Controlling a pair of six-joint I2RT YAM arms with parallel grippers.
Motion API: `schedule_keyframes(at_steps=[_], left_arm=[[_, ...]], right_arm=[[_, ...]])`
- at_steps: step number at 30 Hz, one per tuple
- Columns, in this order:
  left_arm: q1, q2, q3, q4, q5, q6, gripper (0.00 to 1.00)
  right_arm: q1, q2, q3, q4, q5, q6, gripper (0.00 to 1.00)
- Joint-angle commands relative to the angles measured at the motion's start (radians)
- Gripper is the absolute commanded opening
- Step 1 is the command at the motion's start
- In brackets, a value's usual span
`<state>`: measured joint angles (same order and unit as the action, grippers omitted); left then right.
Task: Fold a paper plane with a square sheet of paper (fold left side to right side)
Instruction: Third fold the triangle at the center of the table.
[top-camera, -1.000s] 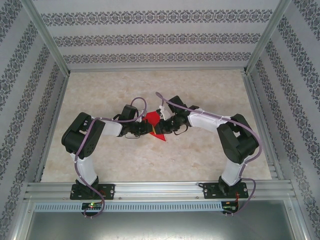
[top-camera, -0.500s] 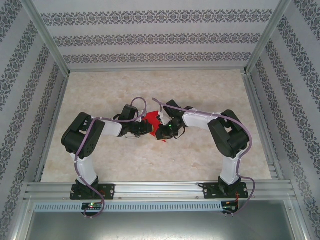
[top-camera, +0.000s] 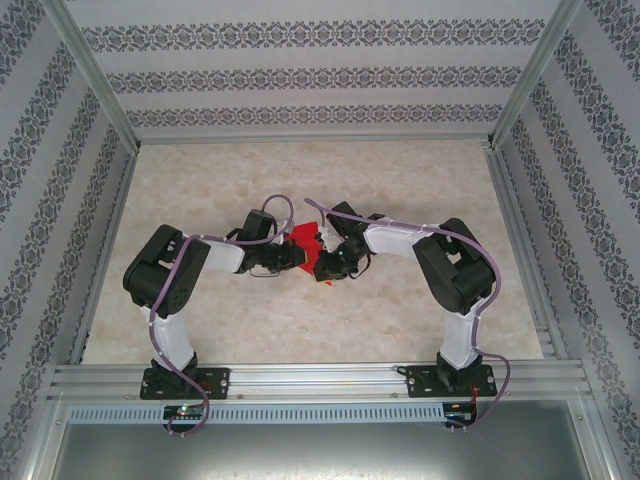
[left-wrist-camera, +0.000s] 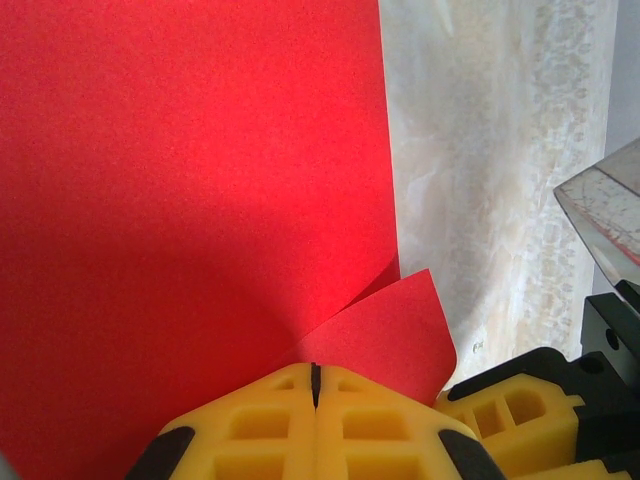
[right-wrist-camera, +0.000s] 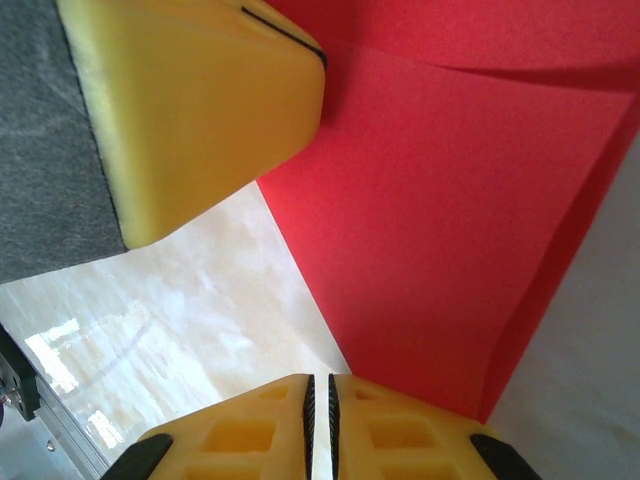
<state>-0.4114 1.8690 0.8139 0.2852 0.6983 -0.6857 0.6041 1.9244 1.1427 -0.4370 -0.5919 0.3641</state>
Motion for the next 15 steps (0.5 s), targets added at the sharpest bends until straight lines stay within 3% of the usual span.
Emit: schedule_keyframes(at_steps=[1,15], left_arm=[[-0.014,0.024,-0.007,-0.066,-0.066,0.037,0.00],[-0.014,0.021,-0.001,-0.086,-0.074,0.045,0.00]], right_arm=[[-0.012,0.026,-0.024,-0.010,-0.002,-0.008,0.14],[-0.045,0.010,-0.100,0.009,-0.017,0.009,0.13]])
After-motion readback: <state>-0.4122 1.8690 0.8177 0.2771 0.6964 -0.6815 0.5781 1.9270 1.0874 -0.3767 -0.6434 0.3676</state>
